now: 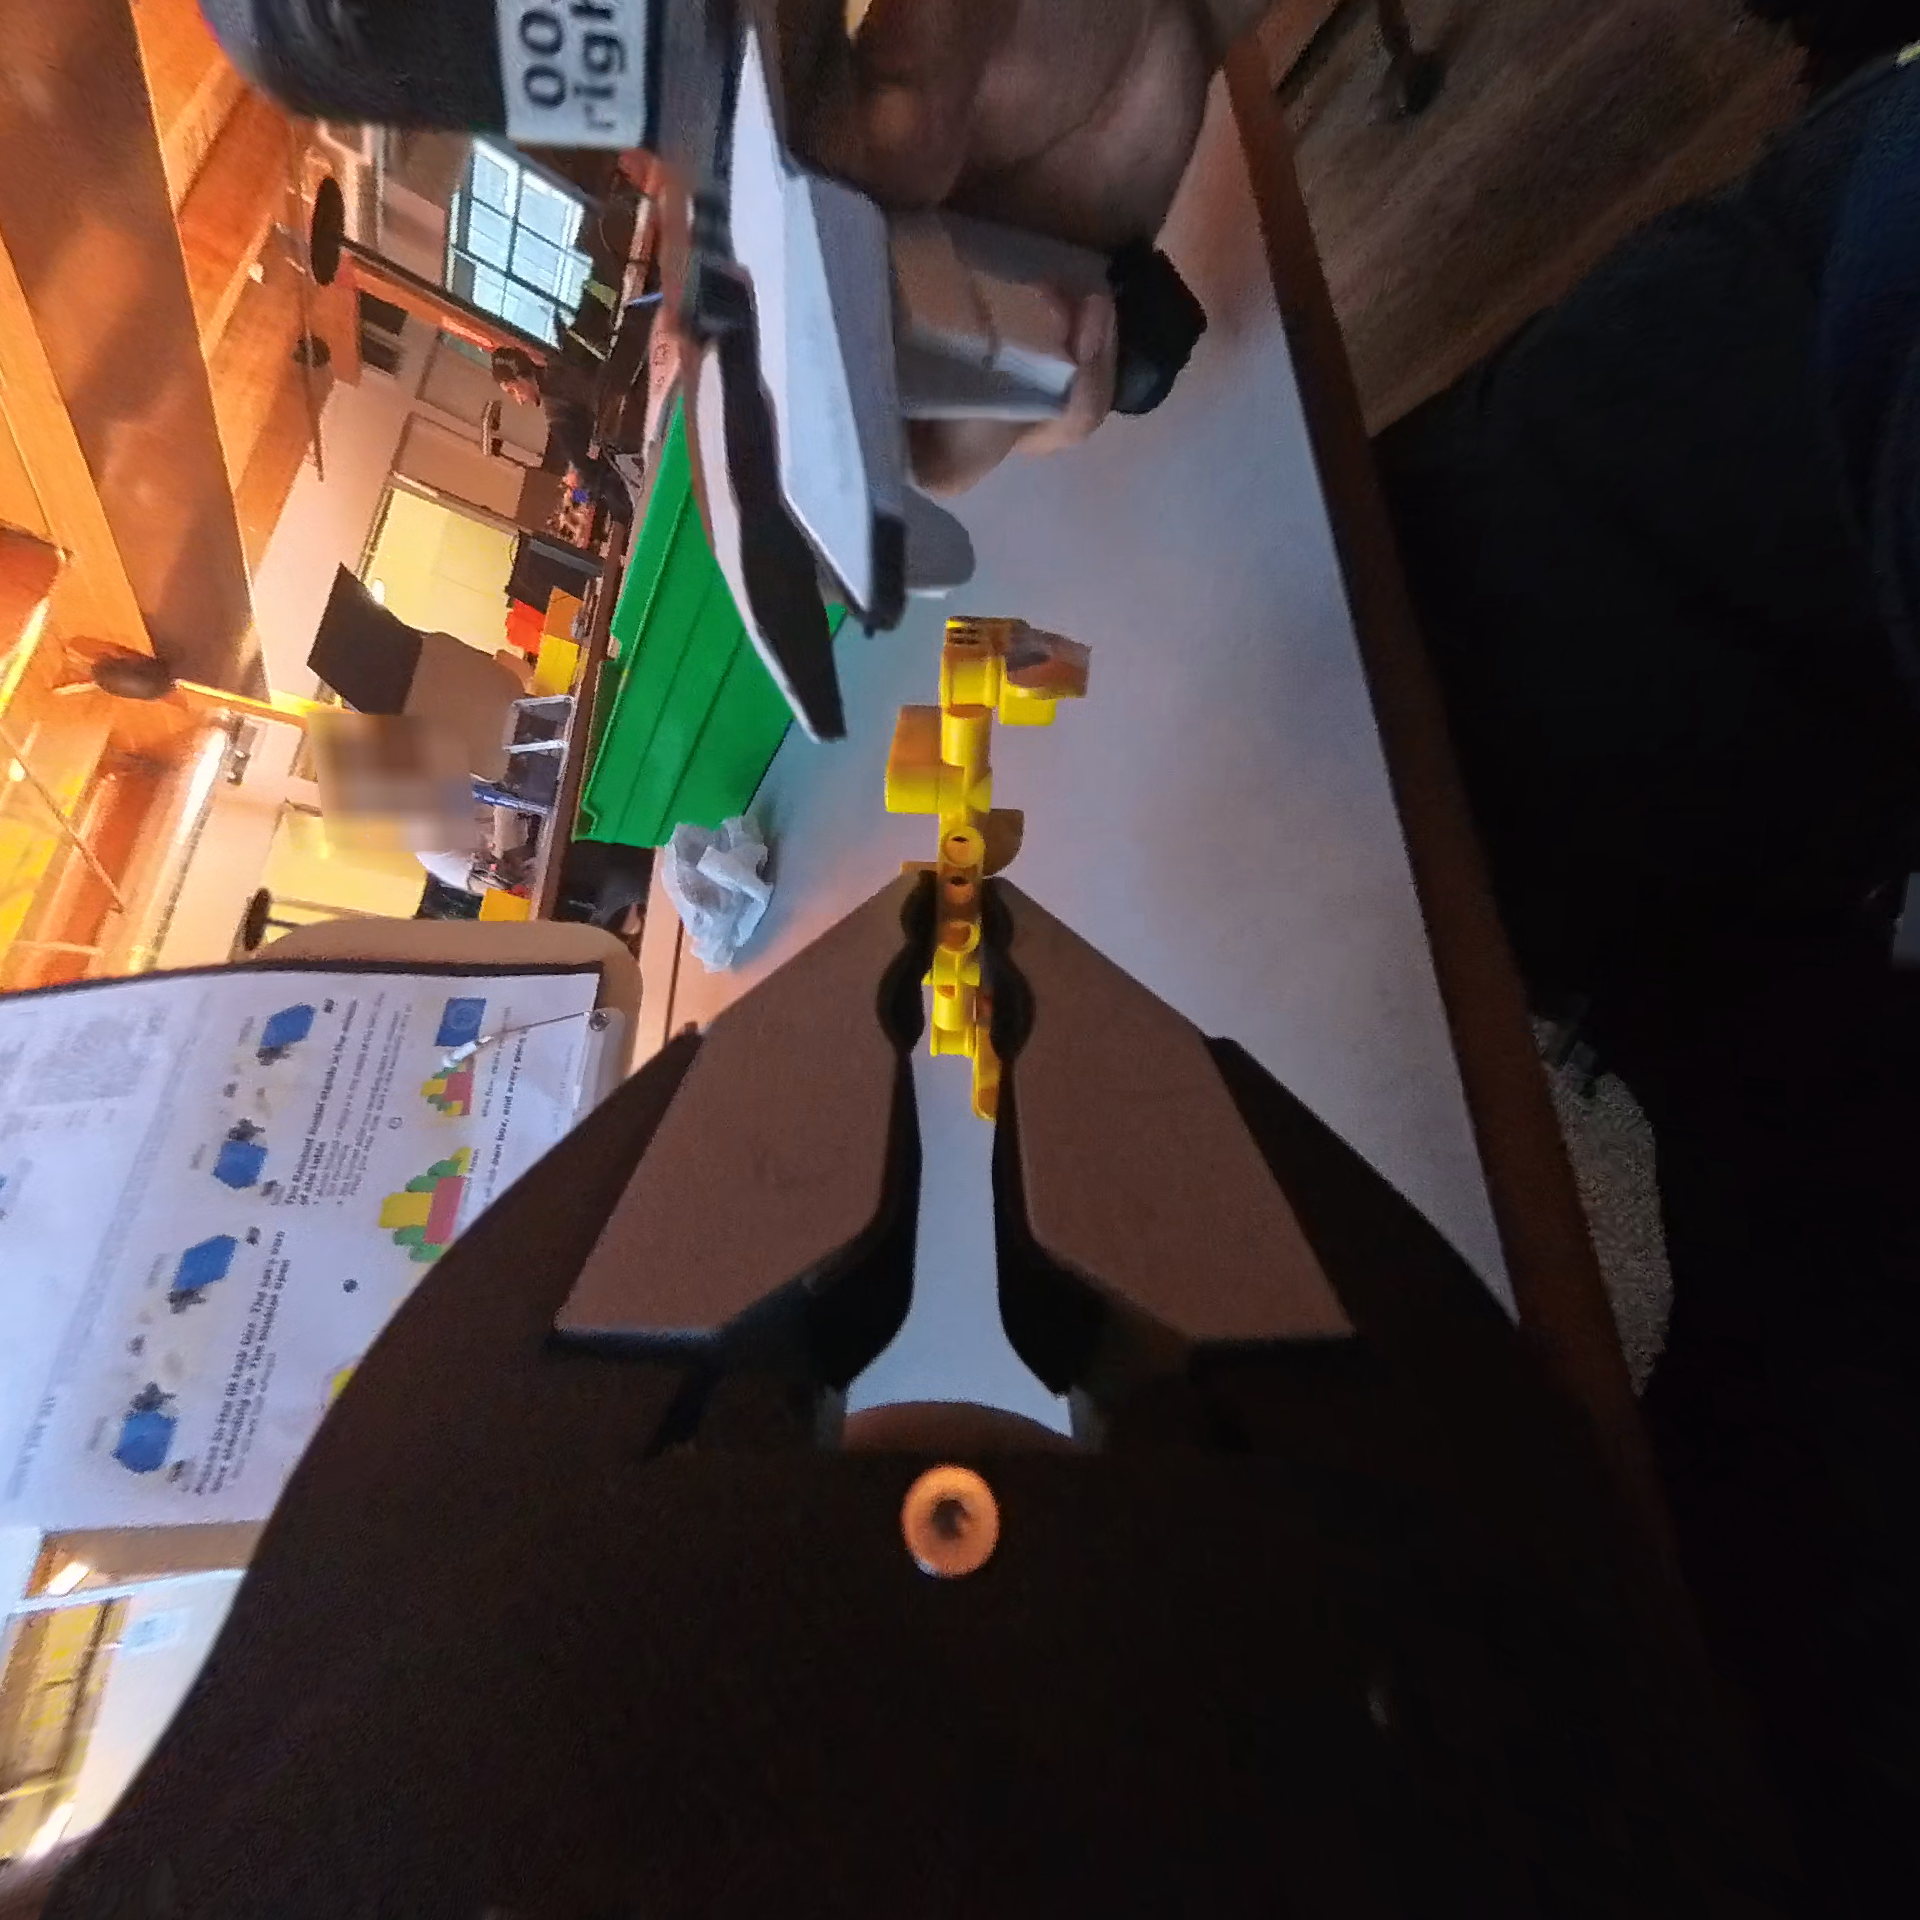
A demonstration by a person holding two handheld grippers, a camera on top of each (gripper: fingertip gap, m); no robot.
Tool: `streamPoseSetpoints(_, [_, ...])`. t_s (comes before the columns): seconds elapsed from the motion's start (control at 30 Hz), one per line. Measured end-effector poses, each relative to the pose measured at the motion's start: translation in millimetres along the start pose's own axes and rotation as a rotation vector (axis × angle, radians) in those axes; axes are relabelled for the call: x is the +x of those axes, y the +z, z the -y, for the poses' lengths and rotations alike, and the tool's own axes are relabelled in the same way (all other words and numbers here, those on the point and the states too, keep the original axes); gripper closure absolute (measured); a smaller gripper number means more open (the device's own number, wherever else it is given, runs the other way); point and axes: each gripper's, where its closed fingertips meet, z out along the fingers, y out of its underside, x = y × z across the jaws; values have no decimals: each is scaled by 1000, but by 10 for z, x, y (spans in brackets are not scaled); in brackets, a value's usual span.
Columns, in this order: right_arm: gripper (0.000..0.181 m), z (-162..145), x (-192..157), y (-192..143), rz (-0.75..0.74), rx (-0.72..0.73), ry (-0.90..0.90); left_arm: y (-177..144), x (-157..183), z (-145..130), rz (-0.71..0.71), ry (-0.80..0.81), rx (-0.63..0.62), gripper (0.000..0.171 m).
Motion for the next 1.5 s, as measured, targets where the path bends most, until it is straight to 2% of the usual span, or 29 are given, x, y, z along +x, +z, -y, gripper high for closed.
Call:
streamPoseSetpoints(0.1, [149, -147, -32, 94, 9, -69, -13, 41, 76, 26, -13, 91, -33, 167])
streamPoseSetpoints(0.2, [168, -240, -92, 148, 52, -101, 6, 69, 143, 3, -23, 152, -64, 167])
streamPoseSetpoints(0.33, [171, -230, -39, 159, -2, -105, -40, 75, 106, -34, -4, 126, -65, 166])
streamPoseSetpoints(0.43, [172, -303, 3, 189, -68, -169, -138, 93, 164, -93, -41, 84, -74, 165])
streamPoseSetpoints(0.47, [174, -322, 47, 202, -109, -191, -166, 109, 186, -145, -53, 46, -90, 163])
streamPoseSetpoints(0.5, [181, -352, 114, 211, -160, -221, -188, 120, 201, -214, -71, -12, -113, 153])
streamPoseSetpoints(0.53, [181, -388, 187, 218, -213, -254, -207, 112, 214, -262, -98, -82, -124, 142])
streamPoseSetpoints(0.57, [181, -420, 229, 227, -244, -278, -220, 88, 203, -284, -119, -159, -119, 138])
streamPoseSetpoints(0.63, [181, -473, 212, 271, -237, -300, -224, 36, 168, -281, -153, -304, -78, 134])
streamPoseSetpoints(0.7, [181, -518, 227, 319, -243, -312, -205, 18, 134, -309, -165, -403, -65, 144])
streamPoseSetpoints(0.8, [181, -538, 252, 342, -261, -331, -210, -7, 235, -332, -240, -456, -82, 135])
streamPoseSetpoints(0.9, [181, -505, 236, 340, -256, -317, -199, -44, 297, -252, -320, -567, -43, 123])
streamPoseSetpoints(1.03, [181, -473, 250, 332, -249, -294, -150, 8, 287, -101, -355, -718, 28, 120])
streamPoseSetpoints(1.1, [177, -482, 295, 294, -266, -301, -139, 76, 306, -180, -346, -748, -40, 118])
streamPoseSetpoints(1.2, [172, -451, 435, 140, -331, -316, -157, 120, 280, -375, -291, -732, -163, 97])
streamPoseSetpoints(1.33, [168, -348, 511, -35, -337, -259, -84, 19, 73, -405, -225, -806, -104, 104])
streamPoseSetpoints(1.43, [168, -362, 460, -17, -291, -257, -86, 38, 127, -352, -309, -952, -93, 101])
streamPoseSetpoints(1.5, [168, -411, 333, 59, -226, -283, -123, 58, 198, -271, -369, -964, -83, 102])
